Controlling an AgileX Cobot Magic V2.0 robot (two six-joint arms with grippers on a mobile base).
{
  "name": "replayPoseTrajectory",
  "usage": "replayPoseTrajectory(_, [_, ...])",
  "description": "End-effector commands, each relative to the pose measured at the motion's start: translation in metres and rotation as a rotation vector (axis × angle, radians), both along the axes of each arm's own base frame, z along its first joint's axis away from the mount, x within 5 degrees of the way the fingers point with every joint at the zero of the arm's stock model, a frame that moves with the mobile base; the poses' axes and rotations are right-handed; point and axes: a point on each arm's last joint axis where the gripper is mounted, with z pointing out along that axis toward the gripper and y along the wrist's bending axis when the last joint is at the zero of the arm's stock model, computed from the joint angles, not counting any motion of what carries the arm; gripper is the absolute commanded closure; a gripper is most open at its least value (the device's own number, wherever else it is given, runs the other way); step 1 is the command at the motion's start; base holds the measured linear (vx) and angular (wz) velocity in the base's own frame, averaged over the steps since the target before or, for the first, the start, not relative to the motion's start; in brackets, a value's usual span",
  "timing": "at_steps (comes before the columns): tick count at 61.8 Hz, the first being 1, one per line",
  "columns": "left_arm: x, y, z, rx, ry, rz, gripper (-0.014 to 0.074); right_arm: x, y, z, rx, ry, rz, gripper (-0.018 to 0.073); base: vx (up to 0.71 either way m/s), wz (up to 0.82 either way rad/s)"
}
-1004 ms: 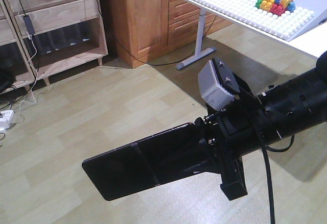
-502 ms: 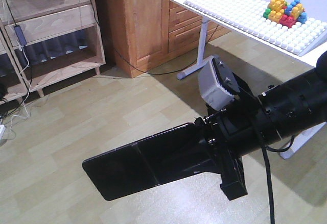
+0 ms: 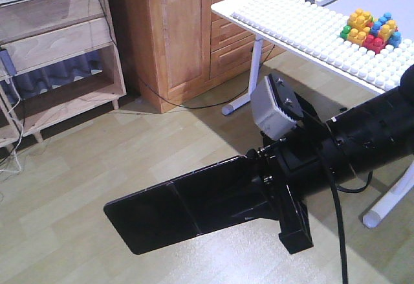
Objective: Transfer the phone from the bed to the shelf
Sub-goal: 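Drive toward the white desk with the phone held in the right gripper, then turn the base toward the wooden shelf holding the phone in the right gripper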
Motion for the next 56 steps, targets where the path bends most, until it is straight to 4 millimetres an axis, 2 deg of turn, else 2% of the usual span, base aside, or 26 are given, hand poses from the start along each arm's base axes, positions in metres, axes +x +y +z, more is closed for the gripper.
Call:
replayPoseTrajectory(1, [0.0008, 0.0007, 0.0060, -0.012, -0.076, 0.009, 0.0596, -0.0111, 0.0012, 0.0222, 0.103, 0.006, 0.054, 0.0561, 0.30, -0.06])
replayPoseTrajectory(56, [0.0008, 0.0007, 0.0060, -0.012, -0.076, 0.009, 0.0596, -0.0111, 0.0012, 0.0222, 0.103, 0.006, 0.054, 0.0561, 0.31, -0.04])
